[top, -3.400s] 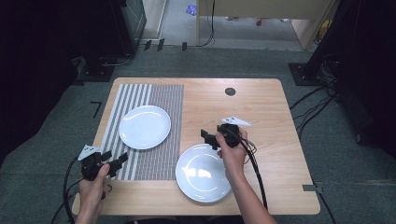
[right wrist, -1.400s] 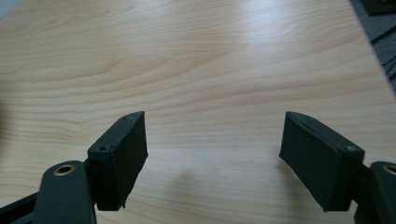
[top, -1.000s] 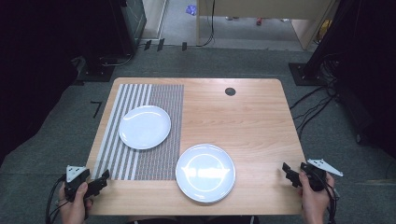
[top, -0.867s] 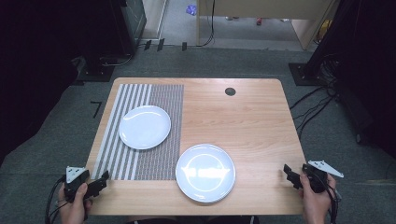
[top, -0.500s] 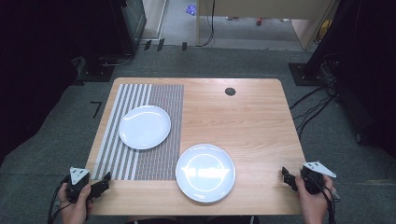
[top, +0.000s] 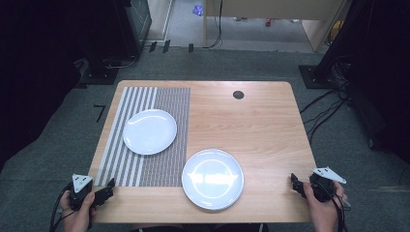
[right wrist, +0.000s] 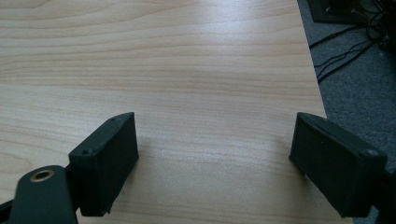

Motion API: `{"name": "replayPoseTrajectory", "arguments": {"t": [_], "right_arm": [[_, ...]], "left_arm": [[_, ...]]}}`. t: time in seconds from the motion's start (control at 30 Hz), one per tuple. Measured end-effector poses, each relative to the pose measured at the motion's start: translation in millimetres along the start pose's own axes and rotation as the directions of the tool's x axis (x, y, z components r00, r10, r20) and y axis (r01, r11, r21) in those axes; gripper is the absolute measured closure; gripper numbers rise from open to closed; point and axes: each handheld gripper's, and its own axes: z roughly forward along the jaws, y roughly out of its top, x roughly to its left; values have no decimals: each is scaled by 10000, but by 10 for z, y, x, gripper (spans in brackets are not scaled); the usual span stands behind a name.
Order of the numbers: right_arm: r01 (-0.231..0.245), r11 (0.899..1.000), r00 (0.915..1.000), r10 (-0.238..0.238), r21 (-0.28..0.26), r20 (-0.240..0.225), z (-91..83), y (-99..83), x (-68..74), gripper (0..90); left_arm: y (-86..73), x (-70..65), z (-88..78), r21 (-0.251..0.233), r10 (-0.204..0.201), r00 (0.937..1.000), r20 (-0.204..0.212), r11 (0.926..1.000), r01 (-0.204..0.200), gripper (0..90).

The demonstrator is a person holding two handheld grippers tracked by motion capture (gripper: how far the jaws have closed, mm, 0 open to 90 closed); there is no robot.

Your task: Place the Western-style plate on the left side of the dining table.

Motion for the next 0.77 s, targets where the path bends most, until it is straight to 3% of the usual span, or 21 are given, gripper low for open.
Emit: {"name": "replayPoseTrajectory", "arguments": {"t": [0.77], "right_arm": [[-71,10000,10000,71,9,63,-1,-1,6,141]], "left_arm": [[-8,6,5,-54,11,10000,-14,10000,-11,180]]}}
